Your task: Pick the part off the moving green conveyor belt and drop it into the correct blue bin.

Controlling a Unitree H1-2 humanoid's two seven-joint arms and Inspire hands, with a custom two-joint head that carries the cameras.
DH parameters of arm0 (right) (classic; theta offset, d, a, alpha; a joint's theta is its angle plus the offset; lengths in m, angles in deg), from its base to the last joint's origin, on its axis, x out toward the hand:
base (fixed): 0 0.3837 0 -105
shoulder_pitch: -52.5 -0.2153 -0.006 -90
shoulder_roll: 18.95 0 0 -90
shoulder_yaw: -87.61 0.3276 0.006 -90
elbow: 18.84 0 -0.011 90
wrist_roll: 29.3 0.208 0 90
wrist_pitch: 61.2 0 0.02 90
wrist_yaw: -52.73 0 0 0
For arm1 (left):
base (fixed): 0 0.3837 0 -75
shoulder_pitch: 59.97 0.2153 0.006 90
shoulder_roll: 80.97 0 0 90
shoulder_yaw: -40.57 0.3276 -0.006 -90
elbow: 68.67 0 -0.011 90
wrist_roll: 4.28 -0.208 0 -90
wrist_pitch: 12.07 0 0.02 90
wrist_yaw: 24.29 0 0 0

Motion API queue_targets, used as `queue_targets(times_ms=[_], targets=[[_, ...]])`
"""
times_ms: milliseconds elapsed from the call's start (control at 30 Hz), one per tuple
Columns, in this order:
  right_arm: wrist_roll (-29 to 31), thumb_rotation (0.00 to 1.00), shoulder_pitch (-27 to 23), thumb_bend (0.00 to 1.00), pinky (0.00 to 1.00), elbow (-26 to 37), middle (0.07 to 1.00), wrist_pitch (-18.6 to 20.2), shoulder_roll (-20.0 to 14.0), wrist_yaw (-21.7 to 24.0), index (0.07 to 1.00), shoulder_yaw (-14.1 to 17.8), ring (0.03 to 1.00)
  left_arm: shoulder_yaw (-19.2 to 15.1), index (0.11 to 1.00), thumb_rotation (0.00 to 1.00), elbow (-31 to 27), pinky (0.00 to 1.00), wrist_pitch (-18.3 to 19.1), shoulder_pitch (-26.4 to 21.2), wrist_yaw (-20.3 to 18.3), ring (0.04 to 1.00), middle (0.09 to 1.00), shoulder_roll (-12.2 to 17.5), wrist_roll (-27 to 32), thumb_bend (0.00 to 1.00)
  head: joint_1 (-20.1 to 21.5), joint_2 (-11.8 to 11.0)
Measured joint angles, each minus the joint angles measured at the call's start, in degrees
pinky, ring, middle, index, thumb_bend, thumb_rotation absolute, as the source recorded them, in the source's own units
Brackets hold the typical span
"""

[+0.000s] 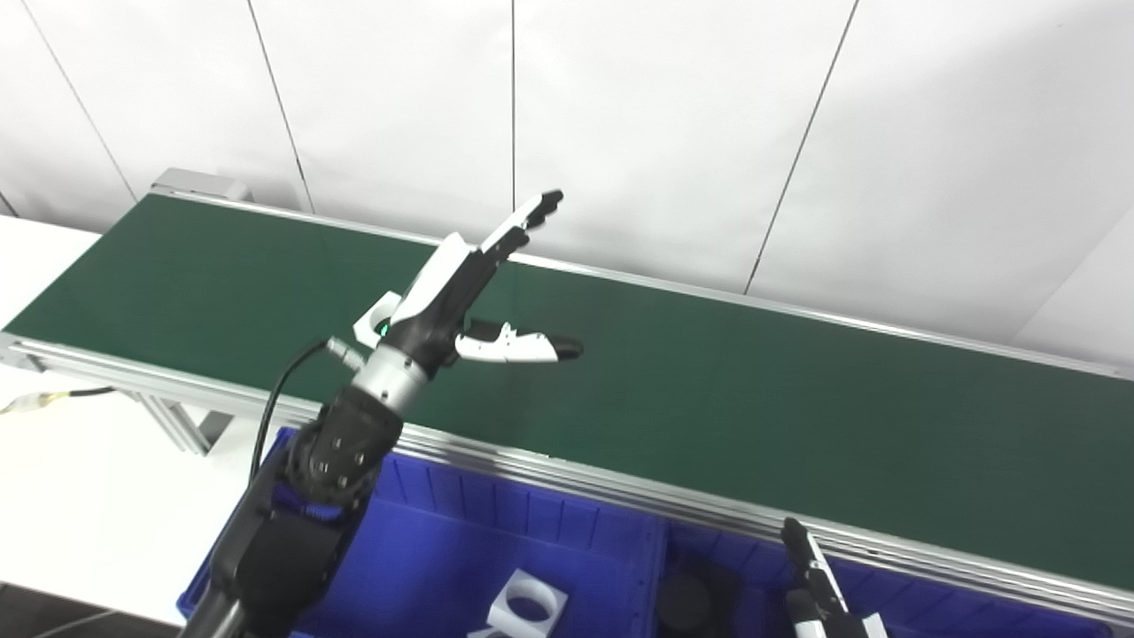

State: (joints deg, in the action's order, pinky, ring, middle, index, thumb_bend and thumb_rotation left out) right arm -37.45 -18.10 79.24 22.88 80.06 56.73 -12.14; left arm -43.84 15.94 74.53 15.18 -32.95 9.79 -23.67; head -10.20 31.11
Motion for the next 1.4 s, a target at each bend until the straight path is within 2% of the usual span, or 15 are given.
queue_targets(times_ms=[200, 367, 467, 633, 867, 1000, 1133, 1400], targets=[[0.25, 1.0, -0.33, 0.57, 1.0, -0.12, 0.975, -0.16, 0.0, 0.04, 0.984, 0.02, 1.0, 0.93, 0.973, 0.54, 5.68, 0.88, 1.83, -4.64, -1.66, 0.941, 0.97, 1.85, -2.71, 0.88, -0.35, -0.26], [0.81, 1.0, -0.43, 0.56, 1.0, -0.4, 0.976, -0.76, 0.01, 0.13, 0.983, 0.03, 1.0, 1.93, 0.977, 0.47, 10.67, 0.88, 1.23, -6.9, -1.66, 0.94, 0.97, 3.15, -3.89, 0.89, -0.53, -0.44], [1.02, 1.0, -0.42, 0.57, 1.0, -0.42, 0.98, -1.16, -0.03, 0.15, 0.985, 0.08, 1.0, 2.22, 0.987, 0.46, 13.98, 0.88, 0.57, -7.69, -1.68, 0.946, 0.98, 4.42, -4.08, 0.89, -0.79, -0.53], [1.52, 1.0, -0.48, 0.6, 1.0, -0.56, 0.978, -1.18, -0.1, 0.19, 0.986, 0.27, 1.0, 3.69, 0.999, 0.46, 16.19, 0.88, 0.36, -8.99, -2.06, 0.947, 0.989, 6.14, -5.43, 0.87, -1.14, -0.62], [1.64, 1.0, -0.46, 0.62, 1.0, -0.69, 0.976, -1.37, -0.08, 0.16, 0.984, 0.42, 1.0, 6.48, 1.0, 0.42, 21.52, 0.91, -0.87, -12.74, -2.89, 0.972, 0.996, 8.88, -9.24, 0.87, -1.41, -0.53], [1.67, 1.0, -0.5, 0.63, 1.0, -0.8, 0.97, -1.43, -0.05, 0.14, 0.98, 0.51, 1.0, 9.21, 0.999, 0.37, 25.38, 0.93, -3.41, -15.03, -3.02, 0.976, 0.988, 11.35, -12.74, 0.88, -1.76, -0.62], [1.7, 1.0, -0.48, 0.64, 1.0, -1.52, 0.967, -2.59, 0.0, 0.07, 0.979, 0.63, 1.0, 10.7, 0.988, 0.32, 27.98, 0.9, -5.05, -16.49, -3.15, 0.962, 0.974, 12.84, -14.62, 0.9, -1.93, -0.61], [2.22, 1.0, -0.56, 0.63, 1.0, -1.51, 0.969, -2.8, 0.28, 0.19, 0.982, 0.62, 1.0, 13.1, 0.98, 0.25, 31.81, 0.9, -5.59, -19.08, -3.43, 0.953, 0.969, 13.37, -18.31, 0.91, -2.2, -0.62]])
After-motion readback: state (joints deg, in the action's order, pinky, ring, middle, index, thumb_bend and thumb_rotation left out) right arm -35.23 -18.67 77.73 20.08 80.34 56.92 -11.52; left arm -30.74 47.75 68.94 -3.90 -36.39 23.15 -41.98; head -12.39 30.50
